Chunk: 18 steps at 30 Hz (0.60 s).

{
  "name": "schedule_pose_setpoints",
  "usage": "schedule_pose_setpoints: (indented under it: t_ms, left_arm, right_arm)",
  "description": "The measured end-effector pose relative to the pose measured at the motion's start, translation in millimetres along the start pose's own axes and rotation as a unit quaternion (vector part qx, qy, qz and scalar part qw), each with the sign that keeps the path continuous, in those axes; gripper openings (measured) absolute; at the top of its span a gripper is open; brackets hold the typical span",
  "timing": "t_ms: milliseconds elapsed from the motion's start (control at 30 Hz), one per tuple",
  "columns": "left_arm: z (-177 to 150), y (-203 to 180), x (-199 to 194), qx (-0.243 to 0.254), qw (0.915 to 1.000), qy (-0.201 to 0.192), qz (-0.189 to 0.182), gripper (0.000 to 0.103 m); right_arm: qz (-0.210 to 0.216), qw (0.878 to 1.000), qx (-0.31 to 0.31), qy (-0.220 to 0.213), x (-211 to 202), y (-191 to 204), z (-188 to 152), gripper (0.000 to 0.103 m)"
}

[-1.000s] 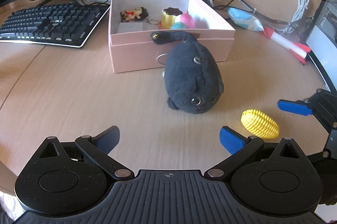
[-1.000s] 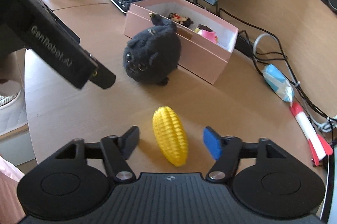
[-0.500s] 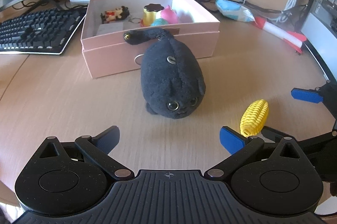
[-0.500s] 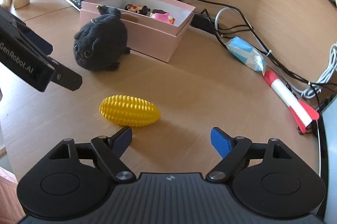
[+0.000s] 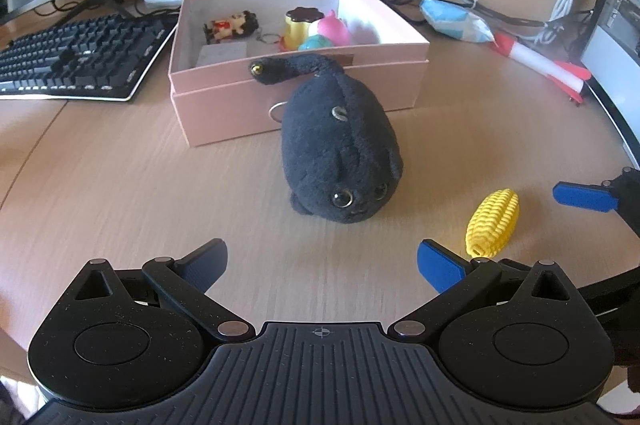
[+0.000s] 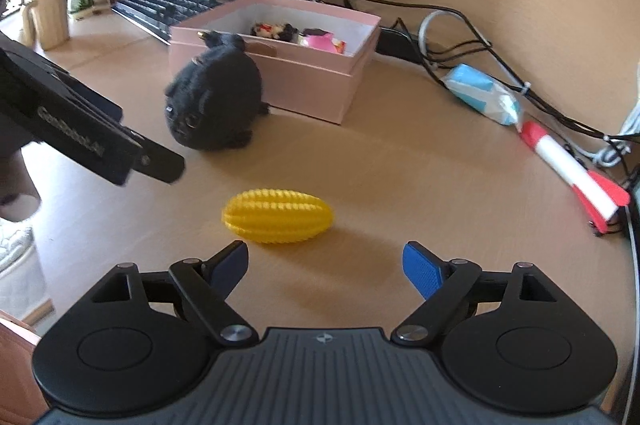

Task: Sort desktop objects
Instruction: 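Withdraw the open right gripper from the yellow ball, then grasp the yellow ball with the right gripper while the left grasps the black plush cat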

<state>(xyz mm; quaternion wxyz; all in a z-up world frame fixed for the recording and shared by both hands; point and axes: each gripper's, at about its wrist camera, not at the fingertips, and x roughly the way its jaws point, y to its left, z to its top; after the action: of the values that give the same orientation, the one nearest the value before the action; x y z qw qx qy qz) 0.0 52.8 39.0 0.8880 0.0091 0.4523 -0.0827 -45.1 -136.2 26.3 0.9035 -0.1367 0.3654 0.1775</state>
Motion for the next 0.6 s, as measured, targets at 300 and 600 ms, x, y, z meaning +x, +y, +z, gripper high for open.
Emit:
schedule_pose_setpoints:
  t_ms: [300, 600]
  left_arm:
    - [-3.3, 10.2, -6.5, -0.015, 0.9998, -0.004, 0.014, 0.103]
    - [-5.6, 18.9, -10.0, -0.023, 0.9995, -0.004, 0.021, 0.103]
  right_arm:
    - [0.036, 0.998, 0.054, 0.007, 14.0, 0.6, 14.8, 0.085]
    - [0.049, 0.998, 0.026, 0.017, 22.5, 13.0, 20.0, 0.068]
